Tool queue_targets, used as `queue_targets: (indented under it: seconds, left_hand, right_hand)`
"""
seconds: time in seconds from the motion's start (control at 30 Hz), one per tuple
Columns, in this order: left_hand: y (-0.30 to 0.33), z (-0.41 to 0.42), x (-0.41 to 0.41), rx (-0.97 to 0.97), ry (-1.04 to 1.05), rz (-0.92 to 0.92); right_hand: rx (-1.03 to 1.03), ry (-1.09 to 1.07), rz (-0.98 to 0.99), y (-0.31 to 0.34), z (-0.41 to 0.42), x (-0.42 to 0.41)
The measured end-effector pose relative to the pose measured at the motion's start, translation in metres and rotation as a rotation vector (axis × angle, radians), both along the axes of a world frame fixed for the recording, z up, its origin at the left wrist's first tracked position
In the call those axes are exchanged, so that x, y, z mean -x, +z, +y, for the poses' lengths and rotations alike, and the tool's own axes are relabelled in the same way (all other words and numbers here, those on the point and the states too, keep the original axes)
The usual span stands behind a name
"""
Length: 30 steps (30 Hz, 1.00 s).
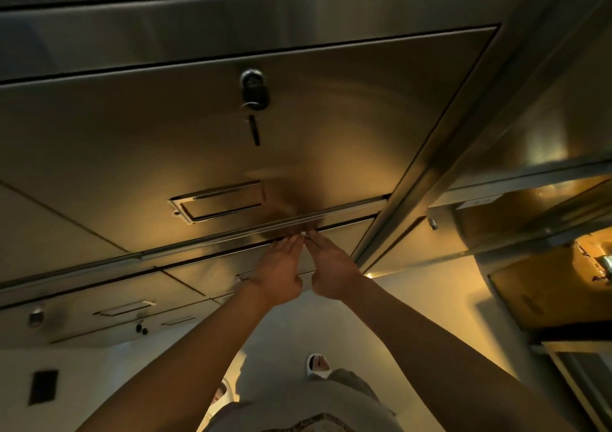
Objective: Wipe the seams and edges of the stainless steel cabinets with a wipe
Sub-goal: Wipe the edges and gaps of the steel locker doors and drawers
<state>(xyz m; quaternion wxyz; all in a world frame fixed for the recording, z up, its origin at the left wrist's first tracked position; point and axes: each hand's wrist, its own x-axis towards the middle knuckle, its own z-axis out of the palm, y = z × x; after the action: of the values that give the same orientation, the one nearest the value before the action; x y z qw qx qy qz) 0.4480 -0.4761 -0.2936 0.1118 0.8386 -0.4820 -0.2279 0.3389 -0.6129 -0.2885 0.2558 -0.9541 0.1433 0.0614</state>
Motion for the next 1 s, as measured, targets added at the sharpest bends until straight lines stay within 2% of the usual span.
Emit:
queue_targets:
  seconds: [0.5,1.0]
  left_hand:
    - [-0.005,0.112,-0.039,0.047,0.109,-0.04]
    - [-0.007,0.229,-0.077,0.036,0.248,-0.054]
  right_hand:
    - [-0.009,0.145,0.06,-0.004,0.097,-0.054]
    - [0.002,0.341,0.013,-0.003,0.197,-0.11]
